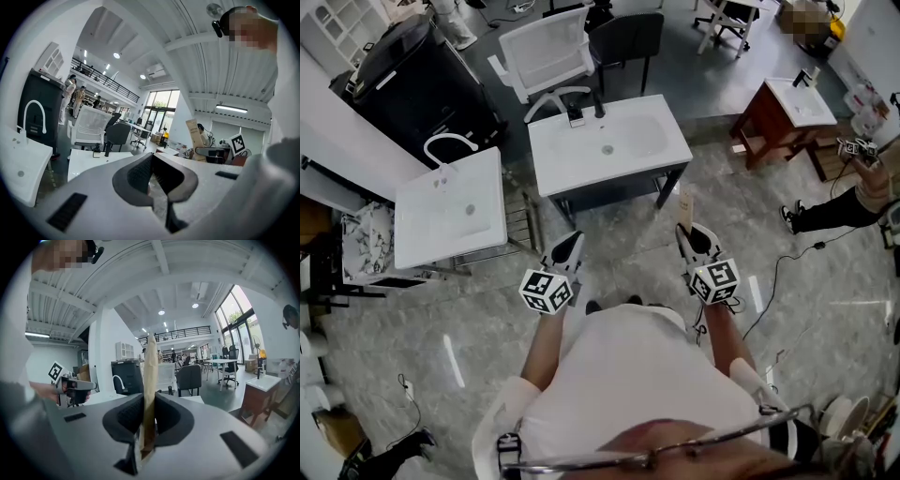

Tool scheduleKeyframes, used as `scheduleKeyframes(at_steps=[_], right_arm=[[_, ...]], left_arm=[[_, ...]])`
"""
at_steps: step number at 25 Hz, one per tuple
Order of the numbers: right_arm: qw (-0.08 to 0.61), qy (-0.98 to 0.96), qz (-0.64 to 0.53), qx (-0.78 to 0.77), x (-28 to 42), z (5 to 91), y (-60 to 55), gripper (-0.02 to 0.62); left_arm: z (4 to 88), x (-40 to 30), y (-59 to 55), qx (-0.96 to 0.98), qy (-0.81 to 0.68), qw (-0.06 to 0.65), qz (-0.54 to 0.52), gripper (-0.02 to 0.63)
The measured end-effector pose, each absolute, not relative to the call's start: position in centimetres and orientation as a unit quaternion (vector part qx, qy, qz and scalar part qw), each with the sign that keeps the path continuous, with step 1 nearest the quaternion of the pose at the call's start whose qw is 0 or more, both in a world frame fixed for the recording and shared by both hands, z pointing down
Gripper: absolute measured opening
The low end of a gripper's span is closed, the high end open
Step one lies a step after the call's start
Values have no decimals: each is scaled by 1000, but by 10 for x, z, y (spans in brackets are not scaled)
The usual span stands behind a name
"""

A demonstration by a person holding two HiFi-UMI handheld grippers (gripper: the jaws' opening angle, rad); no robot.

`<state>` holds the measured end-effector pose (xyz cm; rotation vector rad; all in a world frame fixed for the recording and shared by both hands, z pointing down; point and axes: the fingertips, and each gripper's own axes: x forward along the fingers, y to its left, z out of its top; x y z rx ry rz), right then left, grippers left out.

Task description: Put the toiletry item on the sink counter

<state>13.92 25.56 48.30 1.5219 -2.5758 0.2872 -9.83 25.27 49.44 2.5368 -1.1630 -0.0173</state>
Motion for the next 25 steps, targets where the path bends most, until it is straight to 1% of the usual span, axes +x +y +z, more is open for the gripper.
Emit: scheduleKeyframes(at_steps=[7,25], right_arm=[[56,-860,109,495,156,487,250,46],[84,-876,100,465,203,500,239,46]], left_arm=[[498,-87,251,891,-420,170,1,5],[504,-44,247,876,-450,172,3,5]])
